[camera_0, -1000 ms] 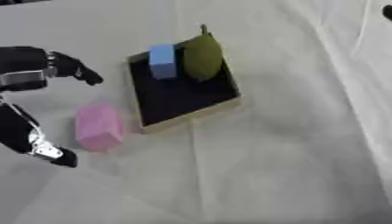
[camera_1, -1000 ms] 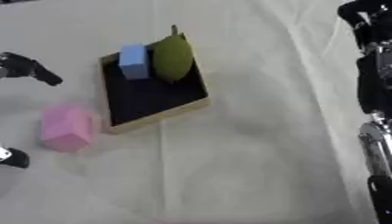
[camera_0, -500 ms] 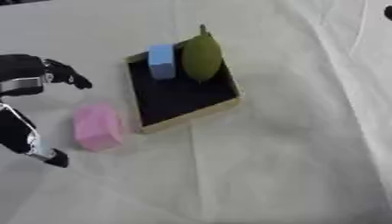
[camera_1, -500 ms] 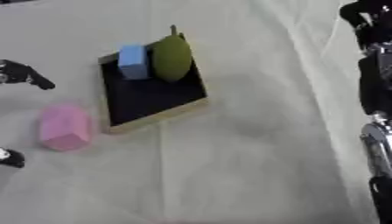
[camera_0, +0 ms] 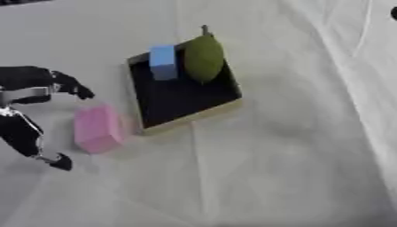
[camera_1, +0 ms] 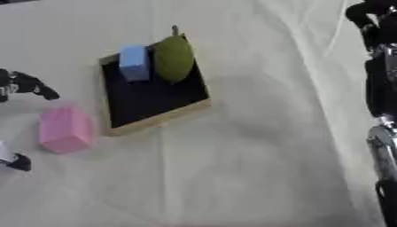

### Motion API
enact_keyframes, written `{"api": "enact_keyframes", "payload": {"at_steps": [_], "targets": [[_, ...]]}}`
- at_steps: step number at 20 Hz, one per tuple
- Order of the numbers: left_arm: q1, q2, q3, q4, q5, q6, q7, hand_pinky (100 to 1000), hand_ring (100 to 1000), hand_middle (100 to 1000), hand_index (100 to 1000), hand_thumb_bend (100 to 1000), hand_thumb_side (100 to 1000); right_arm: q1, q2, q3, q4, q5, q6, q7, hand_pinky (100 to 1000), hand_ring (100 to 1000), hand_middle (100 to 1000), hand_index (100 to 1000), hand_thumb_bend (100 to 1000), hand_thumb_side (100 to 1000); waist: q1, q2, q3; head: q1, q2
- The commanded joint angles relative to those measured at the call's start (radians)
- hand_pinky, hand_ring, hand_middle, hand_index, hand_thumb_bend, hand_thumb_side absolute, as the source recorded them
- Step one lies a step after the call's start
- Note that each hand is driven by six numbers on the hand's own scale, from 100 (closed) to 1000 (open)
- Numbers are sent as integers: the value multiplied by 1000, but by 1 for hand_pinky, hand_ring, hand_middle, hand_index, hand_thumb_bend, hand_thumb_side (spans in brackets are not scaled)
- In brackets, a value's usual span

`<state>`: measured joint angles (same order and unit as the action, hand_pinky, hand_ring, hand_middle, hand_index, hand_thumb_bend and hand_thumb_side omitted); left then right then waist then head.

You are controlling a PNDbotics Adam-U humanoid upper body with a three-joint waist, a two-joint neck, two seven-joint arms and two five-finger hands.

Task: Pick up objects on the table and place them in the box.

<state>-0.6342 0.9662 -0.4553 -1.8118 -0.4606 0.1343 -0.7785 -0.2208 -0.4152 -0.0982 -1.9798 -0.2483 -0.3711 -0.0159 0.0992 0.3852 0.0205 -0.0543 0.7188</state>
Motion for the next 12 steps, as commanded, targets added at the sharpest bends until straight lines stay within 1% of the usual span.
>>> {"api": "enact_keyframes", "payload": {"at_steps": [1, 4, 9, 11, 12], "targets": [[-15, 16, -5, 23, -33, -9, -8, 961, 899, 823, 933, 823, 387, -11, -6, -4, -20, -3, 2, 1, 897, 966, 641, 815, 100, 634, 0, -20, 0, 4, -9], [-16, 4, -11, 49, -48, -13, -3, 956, 894, 817, 928, 793, 397, -11, -4, -4, -20, -2, 3, 3, 898, 967, 641, 816, 100, 634, 0, -18, -1, 5, -10], [-25, -20, -6, 66, -23, 1, 37, 929, 870, 790, 905, 722, 407, -12, -1, -3, -20, -1, 3, 5, 898, 968, 641, 816, 100, 634, -2, -15, -1, 7, -12], [-28, -28, -6, 67, -11, 8, 55, 905, 849, 762, 880, 684, 405, -13, 1, -3, -20, -1, 4, 5, 899, 968, 641, 816, 100, 634, -3, -14, -2, 7, -13], [-29, -31, -7, 67, -6, 11, 63, 888, 826, 726, 847, 664, 404, -12, 1, -3, -20, -1, 4, 5, 899, 968, 641, 816, 100, 634, -4, -13, -3, 7, -13]]}}
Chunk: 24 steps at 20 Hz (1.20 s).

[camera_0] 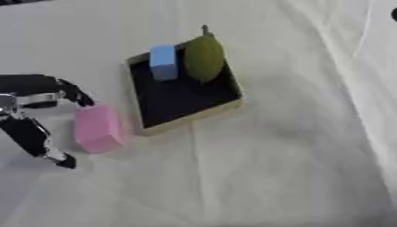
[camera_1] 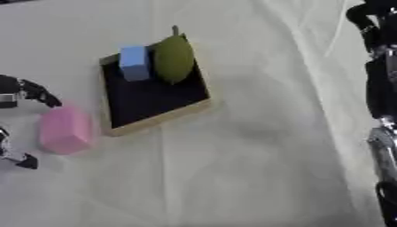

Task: Pick up objects on the table and place them in the box.

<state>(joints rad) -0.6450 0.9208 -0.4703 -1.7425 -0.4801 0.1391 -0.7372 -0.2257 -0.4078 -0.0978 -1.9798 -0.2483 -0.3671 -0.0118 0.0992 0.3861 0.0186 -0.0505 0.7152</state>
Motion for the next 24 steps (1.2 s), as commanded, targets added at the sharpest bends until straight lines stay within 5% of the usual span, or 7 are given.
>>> {"api": "enact_keyframes", "payload": {"at_steps": [1, 10, 17, 24], "targets": [[-19, 12, 7, -3, 18, 7, 26, 872, 804, 692, 818, 641, 400, -8, -5, -4, -20, 0, 0, 1, 899, 968, 641, 816, 100, 634, -4, -14, -1, 3, -9], [-28, -12, -10, 26, -25, -8, 16, 846, 777, 661, 794, 663, 343, -11, -1, -5, -20, -4, -1, 1, 899, 968, 641, 816, 100, 635, -6, -13, -5, 6, -13], [-36, -35, -15, 53, -51, 1, 50, 824, 742, 610, 751, 473, 377, -12, 3, -4, -20, -4, 2, 4, 900, 970, 640, 817, 100, 636, -6, -10, -6, 6, -14], [-29, -32, -1, 19, -24, 22, 60, 792, 686, 553, 696, 286, 302, -10, 3, -5, -20, -1, 7, 3, 901, 971, 640, 817, 100, 636, -5, -11, -5, 3, -12]]}}
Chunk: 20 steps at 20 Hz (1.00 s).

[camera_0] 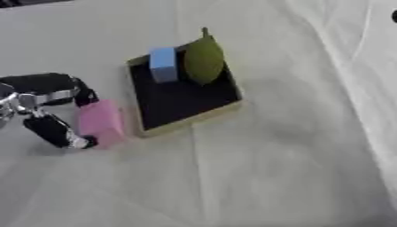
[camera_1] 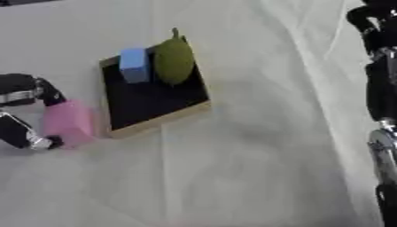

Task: Pick up objects on the table and place them in the box.

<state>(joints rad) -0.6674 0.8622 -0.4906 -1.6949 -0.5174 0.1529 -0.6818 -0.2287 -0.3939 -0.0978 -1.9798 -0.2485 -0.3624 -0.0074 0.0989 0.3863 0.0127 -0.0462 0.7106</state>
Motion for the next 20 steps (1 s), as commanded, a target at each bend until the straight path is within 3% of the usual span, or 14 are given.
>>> {"api": "enact_keyframes", "payload": {"at_steps": [1, 10, 20], "targets": [[-5, 30, 28, -42, 19, 11, 5, 792, 686, 554, 698, 262, 271, -7, -11, -5, -20, -1, 3, -2, 901, 971, 640, 817, 100, 637, -4, -12, 1, -2, -8], [-37, 51, 116, -184, 75, 45, 0, 788, 678, 552, 697, 195, 286, -2, -18, -8, -20, -2, 2, -8, 901, 970, 640, 817, 100, 636, -1, -21, 6, -10, -12], [-207, -99, 73, -10, 90, 79, -34, 785, 673, 548, 696, 196, 323, -8, -15, -1, -20, -9, 12, -1, 901, 971, 639, 817, 100, 638, 5, -25, -7, -2, -15]]}}
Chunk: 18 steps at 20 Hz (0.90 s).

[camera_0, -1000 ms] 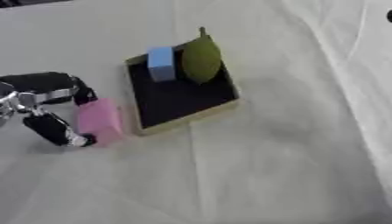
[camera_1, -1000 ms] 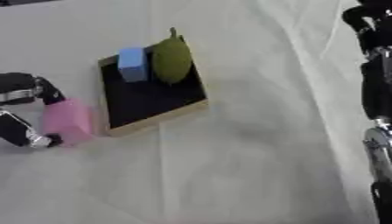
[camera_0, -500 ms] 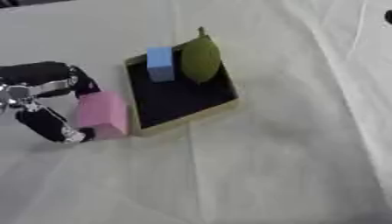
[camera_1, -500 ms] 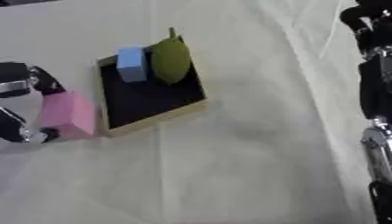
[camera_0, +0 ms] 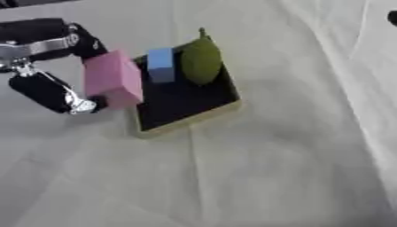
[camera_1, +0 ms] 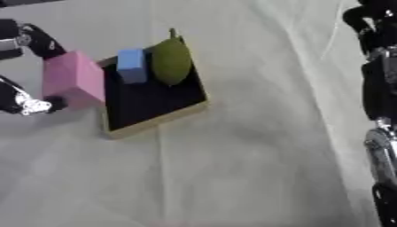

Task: Pick up objects on the table and place them in the box.

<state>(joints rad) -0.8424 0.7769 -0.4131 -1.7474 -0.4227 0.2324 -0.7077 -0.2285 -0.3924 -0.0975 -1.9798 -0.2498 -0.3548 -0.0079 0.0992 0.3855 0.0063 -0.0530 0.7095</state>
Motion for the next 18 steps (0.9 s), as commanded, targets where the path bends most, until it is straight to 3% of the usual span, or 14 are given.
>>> {"api": "enact_keyframes", "payload": {"at_steps": [1, 13, 18], "targets": [[-42, -27, -11, 64, -9, -5, -12, 785, 674, 549, 697, 204, 330, -9, -17, -1, -20, -9, 5, 0, 901, 971, 639, 817, 100, 638, 6, -24, -1, 5, -14], [-111, -153, -59, 203, -71, -52, -22, 787, 677, 550, 695, 246, 356, -30, -18, 4, -20, -25, 11, 6, 901, 970, 639, 816, 100, 641, 11, -20, -13, 10, -16], [-111, -166, -75, 228, -105, -75, -32, 796, 696, 574, 725, 335, 386, -32, -17, 3, -20, -26, 13, 6, 902, 970, 639, 816, 100, 642, 12, -17, -14, 7, -15]]}}
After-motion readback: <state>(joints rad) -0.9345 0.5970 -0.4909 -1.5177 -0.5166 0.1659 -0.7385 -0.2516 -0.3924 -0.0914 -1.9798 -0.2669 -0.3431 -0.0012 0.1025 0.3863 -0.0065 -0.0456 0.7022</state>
